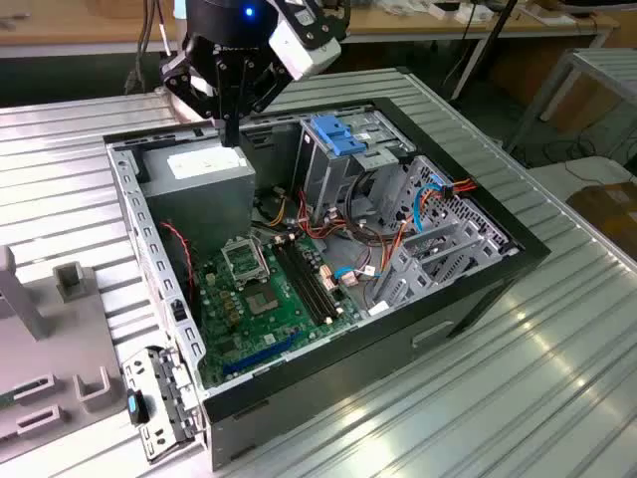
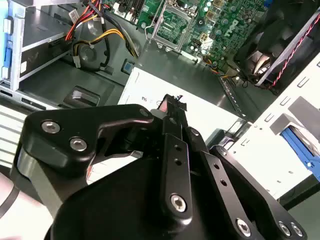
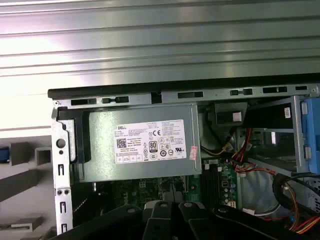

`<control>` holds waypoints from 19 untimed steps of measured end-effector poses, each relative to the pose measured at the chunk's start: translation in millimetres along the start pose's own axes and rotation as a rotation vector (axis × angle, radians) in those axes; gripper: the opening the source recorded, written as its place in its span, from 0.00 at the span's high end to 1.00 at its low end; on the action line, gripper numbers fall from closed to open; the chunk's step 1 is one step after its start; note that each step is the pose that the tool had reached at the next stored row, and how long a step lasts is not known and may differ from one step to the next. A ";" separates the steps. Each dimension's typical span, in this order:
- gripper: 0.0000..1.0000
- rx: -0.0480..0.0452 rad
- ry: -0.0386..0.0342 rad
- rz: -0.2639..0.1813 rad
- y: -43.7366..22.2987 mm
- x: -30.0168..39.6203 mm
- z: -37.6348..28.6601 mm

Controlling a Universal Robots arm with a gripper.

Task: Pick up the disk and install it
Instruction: 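Reach for the disk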

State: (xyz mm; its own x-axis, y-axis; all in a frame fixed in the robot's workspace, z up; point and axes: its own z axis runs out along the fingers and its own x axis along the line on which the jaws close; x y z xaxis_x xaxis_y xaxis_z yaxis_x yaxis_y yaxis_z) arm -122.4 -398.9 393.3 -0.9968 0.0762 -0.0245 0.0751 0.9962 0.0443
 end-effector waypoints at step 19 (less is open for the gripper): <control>0.89 0.0000 0.0000 0.000 -1.0 12.7 -0.4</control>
State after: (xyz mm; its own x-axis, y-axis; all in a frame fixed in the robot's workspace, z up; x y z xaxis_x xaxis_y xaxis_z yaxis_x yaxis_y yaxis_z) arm -135.1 -398.9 393.3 -0.9968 0.0763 -0.0245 0.0751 0.9962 0.0443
